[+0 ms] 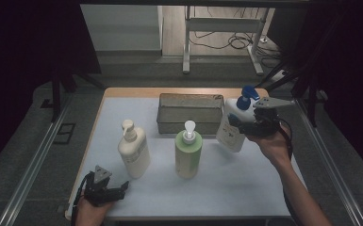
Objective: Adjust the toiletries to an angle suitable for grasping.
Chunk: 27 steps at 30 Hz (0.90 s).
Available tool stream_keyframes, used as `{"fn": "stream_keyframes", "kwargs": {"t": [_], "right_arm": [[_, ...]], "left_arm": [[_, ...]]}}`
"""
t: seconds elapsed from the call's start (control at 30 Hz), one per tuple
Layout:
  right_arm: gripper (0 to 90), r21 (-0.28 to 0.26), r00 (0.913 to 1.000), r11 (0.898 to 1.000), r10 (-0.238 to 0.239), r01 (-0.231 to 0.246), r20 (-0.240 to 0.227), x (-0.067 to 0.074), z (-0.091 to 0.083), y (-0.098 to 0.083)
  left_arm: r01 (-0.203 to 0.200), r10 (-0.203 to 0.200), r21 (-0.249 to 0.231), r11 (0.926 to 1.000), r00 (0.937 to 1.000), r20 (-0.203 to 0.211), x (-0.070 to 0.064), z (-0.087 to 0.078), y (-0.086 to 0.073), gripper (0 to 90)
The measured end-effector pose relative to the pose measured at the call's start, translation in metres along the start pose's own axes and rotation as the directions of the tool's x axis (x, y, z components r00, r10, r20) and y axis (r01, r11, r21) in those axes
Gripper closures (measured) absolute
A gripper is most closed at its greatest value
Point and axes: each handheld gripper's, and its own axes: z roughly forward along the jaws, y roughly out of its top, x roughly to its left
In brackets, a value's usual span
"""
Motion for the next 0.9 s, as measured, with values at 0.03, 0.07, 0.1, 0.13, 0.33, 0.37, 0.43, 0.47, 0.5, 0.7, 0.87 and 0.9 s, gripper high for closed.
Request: {"fn": "stream_keyframes", "kwargs": {"t": [0.03, 0.07, 0.1, 0.13, 0.33, 0.37, 0.43, 0.47, 0.5, 0.7, 0.87, 0.9], "right_arm": [[40.4, -0.002, 1.0, 1.0, 0.001, -0.001, -0.002, 0.001, -0.001, 0.002], [40.4, -0.007, 1.0, 1.0, 0.004, -0.004, -0.004, 0.002, -0.002, 0.006], [40.4, -0.009, 1.0, 1.0, 0.003, -0.003, -0.005, 0.003, -0.002, 0.007], [40.4, -0.01, 1.0, 1.0, 0.001, -0.001, -0.007, 0.003, -0.003, 0.01], [40.5, -0.021, 0.9999, 1.0, -0.004, 0.003, -0.015, 0.009, -0.003, 0.024], [40.5, -0.025, 0.9998, 1.0, -0.004, 0.003, -0.018, 0.01, -0.003, 0.027], [40.6, -0.035, 0.9998, 0.999, -0.002, 0.001, -0.02, 0.011, -0.002, 0.032], [40.6, -0.038, 0.9998, 0.999, -0.001, 0.001, -0.022, 0.012, -0.001, 0.034], [40.6, -0.04, 0.9997, 0.999, -0.004, 0.003, -0.024, 0.013, 0.0, 0.036], [40.6, -0.051, 0.9997, 0.999, -0.009, 0.007, -0.024, 0.017, 0.007, 0.048], [40.7, -0.061, 0.9996, 0.998, -0.01, 0.008, -0.025, 0.02, 0.013, 0.057], [40.8, -0.063, 0.9996, 0.998, -0.012, 0.011, -0.025, 0.021, 0.014, 0.059]], "left_arm": [[0.0, 0.0, 0.0, 1.0, 1.0, 0.0, 0.0, 0.0, 0.0, 10.7], [0.0, 0.0, 0.0, 1.0, 1.0, 0.0, 0.0, 0.0, 0.0, 10.7], [-0.001, 0.001, 0.0, 1.0, 1.0, 0.0, 0.0, 0.0, 0.0, 10.7], [-0.001, 0.001, 0.0, 1.0, 1.0, 0.0, 0.0, 0.0, 0.0, 10.7], [-0.005, 0.005, 0.0, 1.0, 1.0, 0.0, 0.0, 0.0, 0.0, 10.7], [-0.005, 0.005, 0.0, 1.0, 1.0, 0.0, 0.0, 0.0, 0.0, 10.7], [-0.002, 0.002, -0.002, 1.0, 1.0, 0.0, 0.0, 0.0, 0.0, 10.7], [-0.002, 0.002, -0.002, 1.0, 1.0, 0.0, 0.0, 0.0, 0.0, 10.7], [-0.002, 0.002, -0.002, 1.0, 1.0, 0.0, 0.0, 0.0, 0.0, 10.7], [-0.002, 0.002, -0.002, 1.0, 1.0, -0.001, 0.0, 0.0, 0.0, 10.7], [-0.002, 0.002, -0.003, 1.0, 1.0, -0.001, 0.0, 0.0, 0.0, 10.7], [-0.002, 0.002, -0.003, 1.0, 1.0, 0.0, 0.0, 0.0, 0.0, 10.7]]}}
